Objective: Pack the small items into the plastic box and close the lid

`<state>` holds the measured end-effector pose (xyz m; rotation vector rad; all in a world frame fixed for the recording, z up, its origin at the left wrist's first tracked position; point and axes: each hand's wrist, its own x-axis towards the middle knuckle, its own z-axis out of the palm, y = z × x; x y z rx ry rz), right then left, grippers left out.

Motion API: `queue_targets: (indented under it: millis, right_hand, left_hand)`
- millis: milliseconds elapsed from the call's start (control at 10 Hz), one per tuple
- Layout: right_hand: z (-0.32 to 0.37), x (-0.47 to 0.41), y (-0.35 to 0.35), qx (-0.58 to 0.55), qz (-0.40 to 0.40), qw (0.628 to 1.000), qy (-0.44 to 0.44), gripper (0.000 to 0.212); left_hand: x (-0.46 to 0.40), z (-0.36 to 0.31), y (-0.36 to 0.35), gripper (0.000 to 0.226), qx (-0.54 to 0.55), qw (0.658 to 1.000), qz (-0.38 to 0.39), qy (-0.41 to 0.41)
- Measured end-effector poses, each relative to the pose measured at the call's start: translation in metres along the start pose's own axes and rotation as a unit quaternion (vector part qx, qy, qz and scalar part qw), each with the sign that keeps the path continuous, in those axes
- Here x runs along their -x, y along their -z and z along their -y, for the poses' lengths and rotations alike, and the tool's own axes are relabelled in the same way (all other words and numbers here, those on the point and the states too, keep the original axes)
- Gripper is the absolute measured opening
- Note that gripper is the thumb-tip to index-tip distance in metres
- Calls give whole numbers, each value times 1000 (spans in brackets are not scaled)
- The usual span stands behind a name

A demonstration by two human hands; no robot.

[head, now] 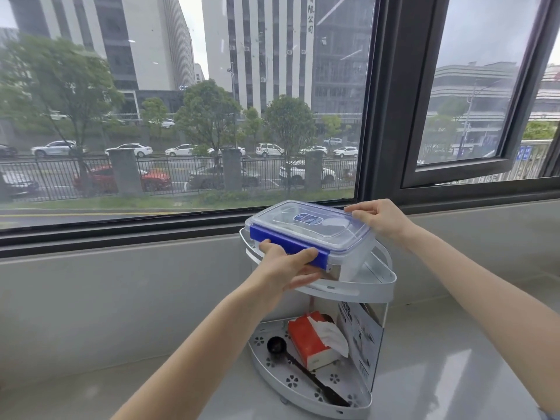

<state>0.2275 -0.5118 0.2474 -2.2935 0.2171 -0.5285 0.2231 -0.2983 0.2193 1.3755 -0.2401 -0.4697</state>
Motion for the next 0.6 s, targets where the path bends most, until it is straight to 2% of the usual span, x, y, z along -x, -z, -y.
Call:
queue_targets:
  millis: [100,400,500,600]
  right_hand:
    - [-1,-1,-3,4,-8,1000,-3,22]
    - [3,1,-7,62,-56,996,-17,22]
    - [14,8,-7,107,-28,993,-28,28]
    - [31,16,-10,202,22,978,-43,40]
  left_hand:
    - [1,1,4,64,5,1000,4,7]
    - [15,-6,10,46,-9,999,36,30]
    - [26,-18,20,38,-49,997,48,38]
    - [39,-27,29,33,-111,993,30,13]
